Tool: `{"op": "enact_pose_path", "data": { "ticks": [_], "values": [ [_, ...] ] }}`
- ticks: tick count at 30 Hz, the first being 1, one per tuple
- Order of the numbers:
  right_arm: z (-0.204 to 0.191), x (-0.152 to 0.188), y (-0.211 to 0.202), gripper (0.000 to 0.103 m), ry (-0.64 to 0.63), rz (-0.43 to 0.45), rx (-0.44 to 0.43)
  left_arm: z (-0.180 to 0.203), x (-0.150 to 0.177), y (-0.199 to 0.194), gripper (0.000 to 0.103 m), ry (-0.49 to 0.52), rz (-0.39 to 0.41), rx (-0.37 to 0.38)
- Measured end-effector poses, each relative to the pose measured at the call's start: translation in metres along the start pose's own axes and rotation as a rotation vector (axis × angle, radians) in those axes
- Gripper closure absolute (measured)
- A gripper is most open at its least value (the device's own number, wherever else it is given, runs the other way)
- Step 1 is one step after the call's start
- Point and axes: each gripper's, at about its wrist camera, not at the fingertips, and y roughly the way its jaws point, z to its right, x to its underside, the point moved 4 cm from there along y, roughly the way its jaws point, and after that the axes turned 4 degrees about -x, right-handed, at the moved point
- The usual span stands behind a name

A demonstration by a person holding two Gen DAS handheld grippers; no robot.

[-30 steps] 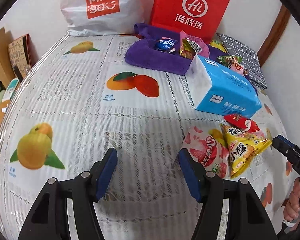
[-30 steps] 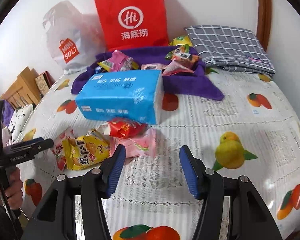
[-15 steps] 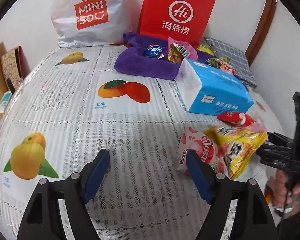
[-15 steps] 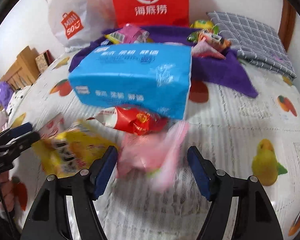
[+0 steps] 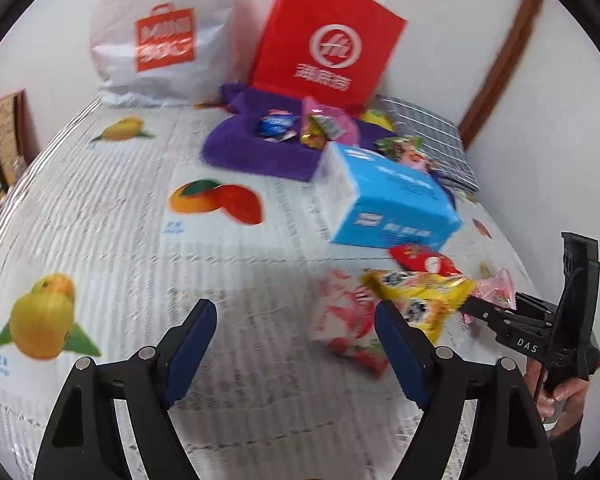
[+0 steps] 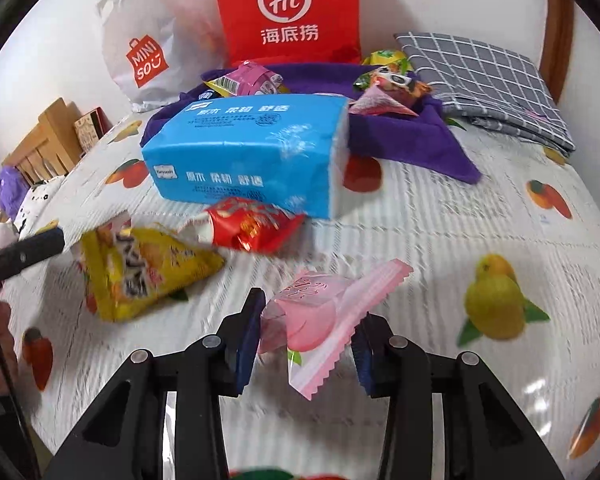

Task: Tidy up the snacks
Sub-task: 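Grasp the pink wrapped candy with the right gripper while the left approaches the strawberry bag, then grasp the pink strawberry bag with the left gripper while the right holds the candy, then lift and carry both held snacks toward the purple towel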

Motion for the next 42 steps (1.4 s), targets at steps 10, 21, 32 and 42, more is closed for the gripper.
{"op": "enact_pose_path", "data": {
  "ticks": [10, 21, 32, 42],
  "values": [
    [0.007, 0.024, -0.021, 0.060, 0.016, 0.009, -0.066, 0.044, 0.002, 0.038, 0.024, 0.150, -0.103, -0.014],
    [0.008, 0.038, -0.023, 0.037, -0.001, 0.022, -0.040, 0.065, 0.023, 0.040, 0.023, 0.261, -0.106, -0.112],
    [0.015, 0.046, -0.031, 0.052, 0.006, 0.084, -0.026, 0.066, 0.023, 0.038, 0.038, 0.264, -0.080, -0.158],
    [0.022, 0.047, -0.040, 0.061, 0.073, 0.082, -0.062, 0.052, 0.018, 0.021, 0.054, 0.161, -0.068, -0.104]
  ]
}}
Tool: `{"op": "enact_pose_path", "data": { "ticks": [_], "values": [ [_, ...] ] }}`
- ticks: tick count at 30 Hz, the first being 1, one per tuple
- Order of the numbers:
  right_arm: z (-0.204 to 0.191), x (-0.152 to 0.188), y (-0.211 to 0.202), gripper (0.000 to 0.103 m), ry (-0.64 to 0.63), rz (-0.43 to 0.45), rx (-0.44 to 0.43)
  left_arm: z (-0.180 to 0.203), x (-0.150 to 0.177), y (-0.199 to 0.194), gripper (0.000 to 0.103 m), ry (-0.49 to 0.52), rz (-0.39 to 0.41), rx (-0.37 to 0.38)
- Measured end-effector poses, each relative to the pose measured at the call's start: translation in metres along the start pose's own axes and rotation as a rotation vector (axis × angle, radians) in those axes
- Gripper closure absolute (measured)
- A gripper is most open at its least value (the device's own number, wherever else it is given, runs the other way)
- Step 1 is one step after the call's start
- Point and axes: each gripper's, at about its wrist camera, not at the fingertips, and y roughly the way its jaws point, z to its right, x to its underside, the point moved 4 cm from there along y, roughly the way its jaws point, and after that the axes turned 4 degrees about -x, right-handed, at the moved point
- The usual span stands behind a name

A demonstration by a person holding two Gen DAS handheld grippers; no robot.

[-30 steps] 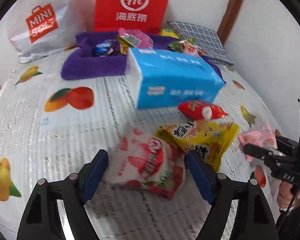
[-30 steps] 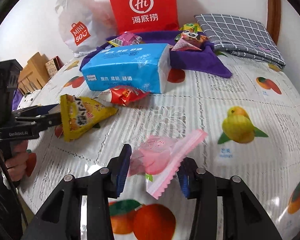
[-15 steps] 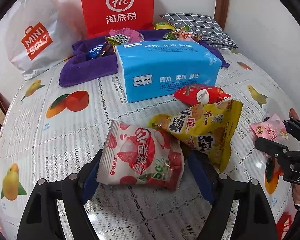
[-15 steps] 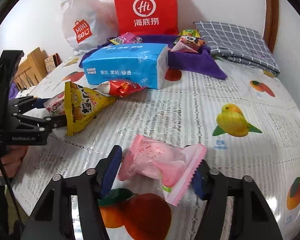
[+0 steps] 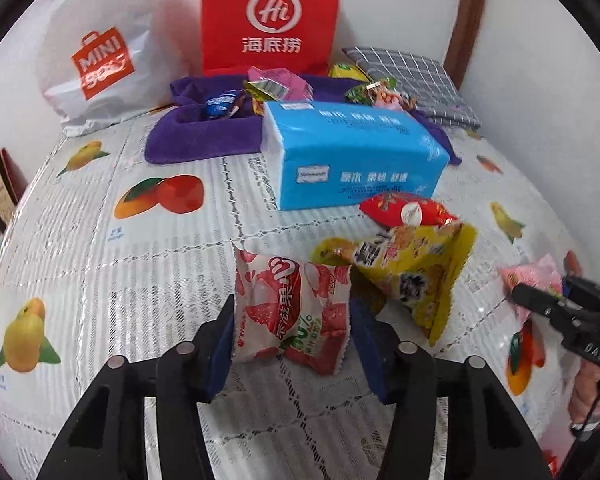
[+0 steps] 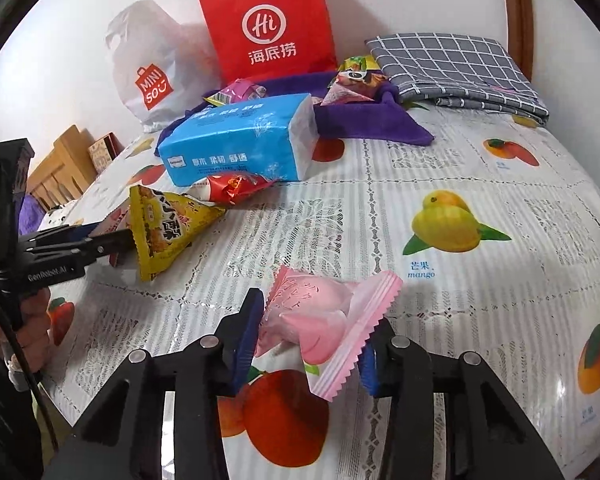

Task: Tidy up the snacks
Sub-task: 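Lift and carry both held snacks toward the purple towel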

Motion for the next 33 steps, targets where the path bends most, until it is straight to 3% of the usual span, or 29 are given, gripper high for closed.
{"op": "enact_pose_path", "data": {
  "ticks": [9, 16, 27, 33],
  "values": [
    [-0.014, -0.013, -0.017, 0.061, -0.004, 0.030, -0.012, -0.024, -0.001, -0.011, 0.059, -0.106, -0.012, 0.054],
    [-0.030, -0.032, -0.032, 0.061, -0.011, 0.063, -0.032, -0.022, -0.010, -0.030, 0.059, -0.098, 0.007, 0.076],
    [-0.050, -0.088, -0.047, 0.061, -0.027, 0.115, -0.039, -0.007, -0.057, -0.052, 0.059, -0.090, 0.051, 0.121],
    [-0.047, -0.135, -0.043, 0.061, -0.026, 0.127, -0.025, -0.010, -0.092, -0.054, 0.059, -0.101, 0.067, 0.127]
  ]
}}
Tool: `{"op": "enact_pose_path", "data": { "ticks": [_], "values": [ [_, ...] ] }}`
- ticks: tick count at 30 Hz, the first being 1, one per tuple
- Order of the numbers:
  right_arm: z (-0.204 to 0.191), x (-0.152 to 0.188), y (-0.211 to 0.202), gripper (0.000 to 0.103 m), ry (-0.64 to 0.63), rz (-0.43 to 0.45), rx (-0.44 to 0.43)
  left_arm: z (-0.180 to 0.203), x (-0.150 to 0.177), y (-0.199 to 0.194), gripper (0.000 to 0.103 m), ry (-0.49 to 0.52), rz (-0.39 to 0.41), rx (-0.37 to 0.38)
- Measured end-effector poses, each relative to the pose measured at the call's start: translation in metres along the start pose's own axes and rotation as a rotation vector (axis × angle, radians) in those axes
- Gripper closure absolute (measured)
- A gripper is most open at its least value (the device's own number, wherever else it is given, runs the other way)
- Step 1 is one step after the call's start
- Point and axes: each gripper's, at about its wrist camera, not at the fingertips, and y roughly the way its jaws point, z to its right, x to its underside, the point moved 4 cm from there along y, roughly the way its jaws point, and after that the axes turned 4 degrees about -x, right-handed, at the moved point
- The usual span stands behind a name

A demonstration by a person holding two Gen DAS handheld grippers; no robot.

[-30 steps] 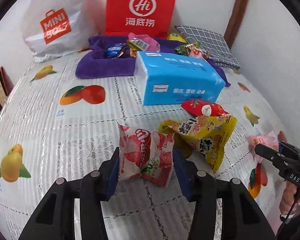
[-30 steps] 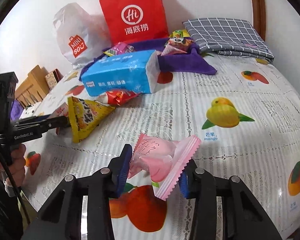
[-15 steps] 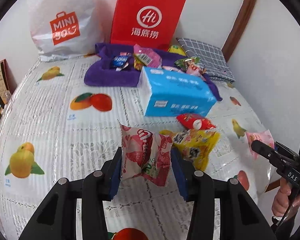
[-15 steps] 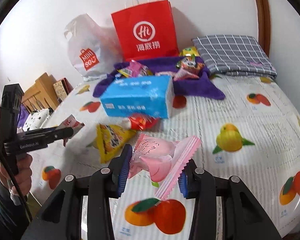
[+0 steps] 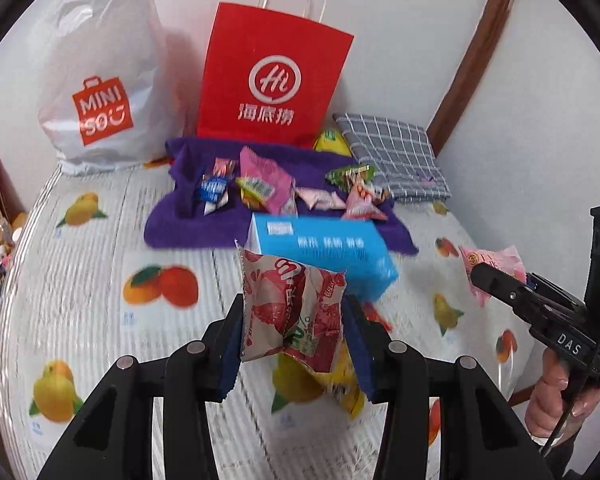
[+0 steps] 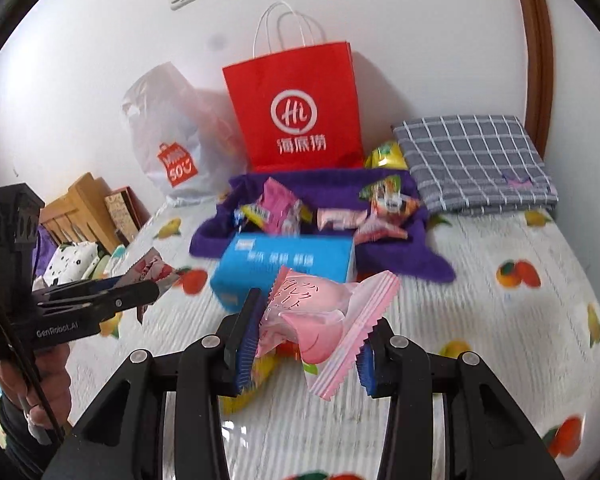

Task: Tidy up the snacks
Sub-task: 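Lift and carry both held snacks toward the purple towel, then lower both held snacks over the purple towel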

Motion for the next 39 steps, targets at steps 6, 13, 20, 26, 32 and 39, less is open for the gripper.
{"op": "enact_pose_path", "data": {
  "ticks": [6, 13, 20, 26, 32, 39],
  "values": [
    [0.007, -0.050, 0.014, 0.061, -0.008, 0.026, 0.021, -0.004, -0.043, 0.005, 0.059, 0.003, 0.022, -0.024],
    [0.021, -0.102, 0.042, 0.062, 0.024, 0.033, -0.002, -0.015, -0.086, 0.023, 0.059, -0.013, 0.030, -0.040],
    [0.029, -0.130, 0.084, 0.062, 0.022, 0.002, -0.006, -0.034, -0.108, 0.056, 0.059, -0.034, 0.008, -0.069],
    [0.037, -0.151, 0.105, 0.062, 0.033, 0.009, -0.002, -0.046, -0.121, 0.077, 0.059, -0.054, -0.002, -0.071],
    [0.035, -0.160, 0.118, 0.062, 0.030, 0.014, -0.033, -0.044, -0.127, 0.089, 0.059, -0.059, 0.000, -0.048],
    [0.043, -0.153, 0.136, 0.062, 0.032, -0.020, -0.019, -0.036, -0.135, 0.096, 0.059, -0.037, 0.010, -0.037]
  ]
}}
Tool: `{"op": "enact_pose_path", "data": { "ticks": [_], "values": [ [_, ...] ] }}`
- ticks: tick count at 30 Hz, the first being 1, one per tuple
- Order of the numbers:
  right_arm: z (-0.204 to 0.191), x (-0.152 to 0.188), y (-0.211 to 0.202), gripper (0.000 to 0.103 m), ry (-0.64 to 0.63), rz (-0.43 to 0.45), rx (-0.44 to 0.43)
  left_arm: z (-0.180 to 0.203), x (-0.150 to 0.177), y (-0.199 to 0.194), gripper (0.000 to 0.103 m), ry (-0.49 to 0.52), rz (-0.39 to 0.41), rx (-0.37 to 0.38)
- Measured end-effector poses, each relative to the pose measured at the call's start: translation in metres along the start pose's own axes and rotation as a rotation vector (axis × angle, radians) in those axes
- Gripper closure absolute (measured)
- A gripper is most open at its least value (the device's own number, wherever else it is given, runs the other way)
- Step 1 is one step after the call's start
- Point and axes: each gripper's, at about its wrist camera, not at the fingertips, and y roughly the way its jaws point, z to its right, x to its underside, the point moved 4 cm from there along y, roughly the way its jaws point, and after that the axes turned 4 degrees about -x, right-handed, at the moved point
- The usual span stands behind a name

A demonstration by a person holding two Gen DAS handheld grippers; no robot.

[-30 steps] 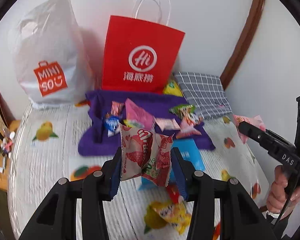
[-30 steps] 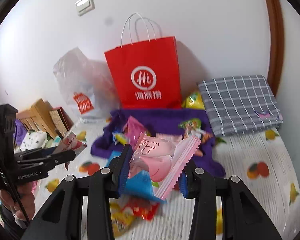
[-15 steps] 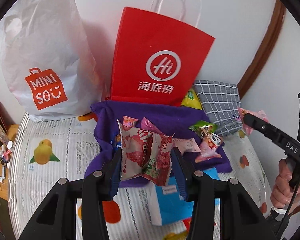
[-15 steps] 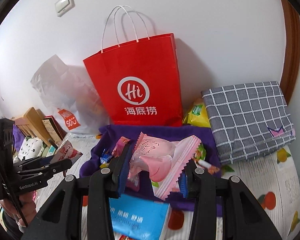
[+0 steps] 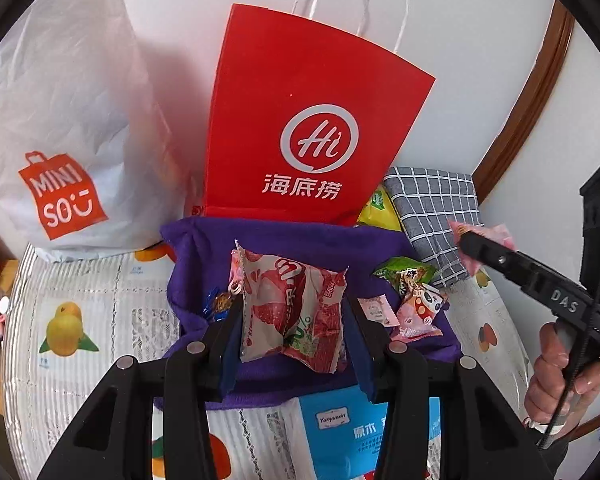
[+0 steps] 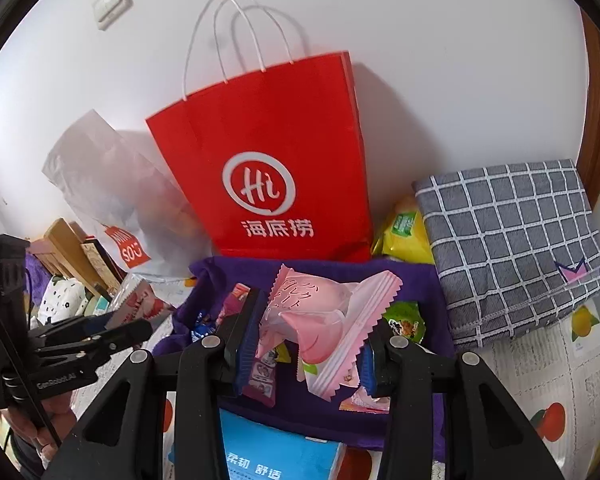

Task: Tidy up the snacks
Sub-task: 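Lower both held snacks over the purple towel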

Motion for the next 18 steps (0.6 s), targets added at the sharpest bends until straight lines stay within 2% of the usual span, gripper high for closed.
{"op": "enact_pose_path", "data": {
  "ticks": [8, 18],
  "values": [
    [0.005, 0.000, 0.007, 0.062, -0.011, -0.005, 0.014, -0.002, -0.008, 0.005, 0.059, 0.004, 0.009, -0.009],
    [0.007, 0.011, 0.043, 0.062, -0.061, -0.106, 0.039, -0.030, -0.016, 0.033, 0.059, -0.042, -0.038, -0.044]
  ]
}}
